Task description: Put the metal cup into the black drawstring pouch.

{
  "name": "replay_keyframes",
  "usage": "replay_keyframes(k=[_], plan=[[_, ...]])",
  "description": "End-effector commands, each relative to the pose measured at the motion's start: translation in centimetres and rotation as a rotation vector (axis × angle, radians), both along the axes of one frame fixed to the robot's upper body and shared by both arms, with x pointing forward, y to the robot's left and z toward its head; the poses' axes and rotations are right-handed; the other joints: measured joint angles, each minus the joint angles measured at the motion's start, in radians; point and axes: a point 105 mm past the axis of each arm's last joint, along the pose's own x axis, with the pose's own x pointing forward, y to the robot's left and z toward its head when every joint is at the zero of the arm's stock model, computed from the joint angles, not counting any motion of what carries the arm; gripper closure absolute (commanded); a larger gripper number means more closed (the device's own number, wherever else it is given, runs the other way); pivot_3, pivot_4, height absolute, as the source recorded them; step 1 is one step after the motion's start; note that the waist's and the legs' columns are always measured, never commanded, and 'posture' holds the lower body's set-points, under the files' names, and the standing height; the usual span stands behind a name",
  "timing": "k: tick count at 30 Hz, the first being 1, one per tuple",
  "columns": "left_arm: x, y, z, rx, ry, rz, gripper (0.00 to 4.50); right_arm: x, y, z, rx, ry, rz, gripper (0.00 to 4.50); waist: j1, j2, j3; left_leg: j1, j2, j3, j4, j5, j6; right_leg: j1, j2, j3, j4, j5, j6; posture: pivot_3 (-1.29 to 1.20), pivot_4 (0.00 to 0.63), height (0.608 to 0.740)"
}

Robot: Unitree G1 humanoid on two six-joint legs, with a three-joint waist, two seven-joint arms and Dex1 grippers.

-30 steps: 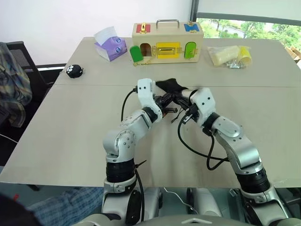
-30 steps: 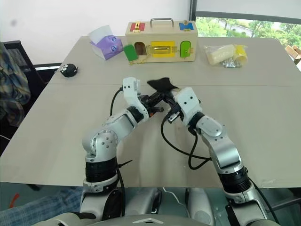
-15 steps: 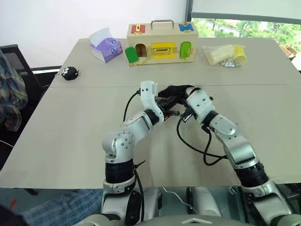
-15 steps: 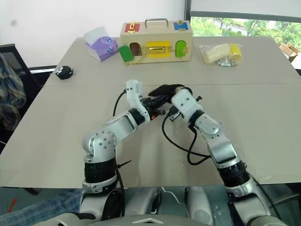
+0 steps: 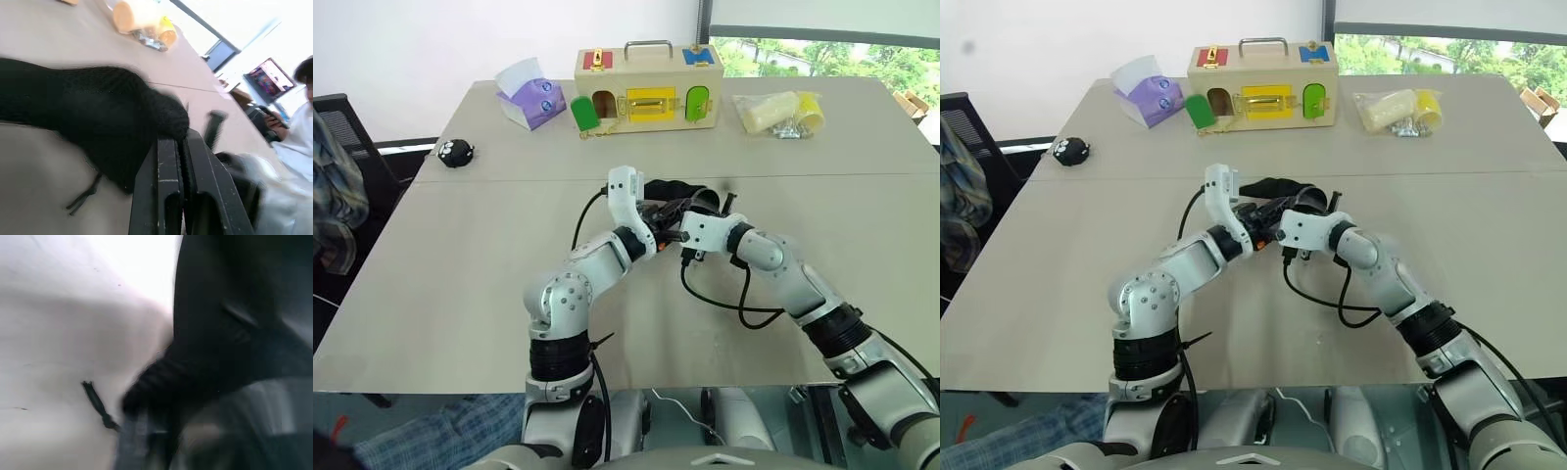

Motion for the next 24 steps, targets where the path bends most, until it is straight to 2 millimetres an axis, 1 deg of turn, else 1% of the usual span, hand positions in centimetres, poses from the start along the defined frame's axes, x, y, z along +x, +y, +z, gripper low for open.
replay_keyframes(k=[1, 2, 5, 7, 10, 13, 19, 22, 24], plan=[[-0.2, 0.0, 2.1, -0.077, -0.046, 0.006, 4.5, -0.8, -0.4, 2.3, 0.039, -0.042, 0.026, 1.85, 0.001, 0.0, 0.0, 0.0, 0.0, 0.0, 0.0, 0.0, 0.0, 0.0, 0.0, 0.0, 0.0, 0.0, 0.0, 0.0, 0.15, 0.71], [0.3, 0.3, 2.4, -0.114, -0.027, 0.027, 4.5, -1.4, -0.8, 2.8, 0.032, -0.041, 0.046, 1.45, 0.002, 0.0, 0.0, 0.0, 0.0, 0.0, 0.0, 0.0, 0.0, 0.0, 0.0, 0.0, 0.0, 0.0, 0.0, 0.0, 0.15, 0.71], [0.9, 0.8, 3.1, -0.189, 0.005, 0.056, 4.5, -3.0, -1.5, 4.1, 0.021, -0.047, 0.088, 1.45, 0.003, 0.0, 0.0, -0.004, 0.0, -0.003, 0.003, 0.0, 0.0, -0.001, 0.0, -0.003, 0.0, 0.0, 0.0, 0.0, 0.15, 0.71], [1.0, 0.9, 3.1, -0.21, 0.021, 0.062, 4.5, -3.7, -1.9, 4.7, 0.024, -0.047, 0.097, 1.45, 0.002, -0.001, 0.0, -0.009, 0.0, -0.004, 0.005, 0.0, 0.0, -0.005, -0.001, -0.004, 0.001, 0.0, 0.0, 0.0, 0.15, 0.71], [0.9, 0.9, 3.0, -0.228, 0.042, 0.059, 4.5, -4.7, -2.3, 5.7, 0.055, -0.037, 0.105, 1.45, 0.001, -0.001, 0.0, -0.01, 0.0, -0.004, 0.006, 0.0, 0.0, -0.006, -0.002, -0.003, 0.001, 0.0, 0.0, 0.0, 0.15, 0.71], [0.8, 0.8, 2.9, -0.26, 0.067, 0.051, 4.5, -5.0, -2.5, 6.0, 0.076, -0.027, 0.093, 1.45, 0.002, -0.001, 0.0, -0.01, 0.0, -0.004, 0.006, 0.0, 0.0, -0.007, -0.002, -0.004, 0.002, 0.0, 0.0, 0.0, 0.15, 0.71], [0.2, 0.5, 2.5, -0.263, 0.089, 0.021, 4.5, -4.1, -2.2, 5.2, 0.101, -0.004, 0.047, 1.45, 0.002, -0.001, 0.0, -0.009, 0.0, -0.003, 0.006, 0.0, 0.0, -0.007, -0.002, -0.003, 0.003, 0.0, 0.0, 0.0, 0.15, 0.71], [0.1, 0.6, 2.4, -0.258, 0.088, 0.024, 4.5, -3.9, -2.3, 4.9, 0.134, 0.029, 0.036, 2.19, 0.003, -0.001, 0.0, -0.01, 0.0, -0.003, 0.006, 0.0, 0.0, -0.007, -0.002, -0.003, 0.003, 0.0, 0.0, 0.0, 0.15, 0.71], [0.1, 0.6, 2.4, -0.255, 0.087, 0.025, 4.5, -4.0, -2.3, 4.9, 0.137, 0.041, 0.049, 2.98, 0.003, -0.001, 0.001, -0.01, -0.001, -0.003, 0.006, 0.0, 0.0, -0.007, -0.002, -0.003, 0.003, 0.0, 0.0, 0.0, 0.15, 0.71]])
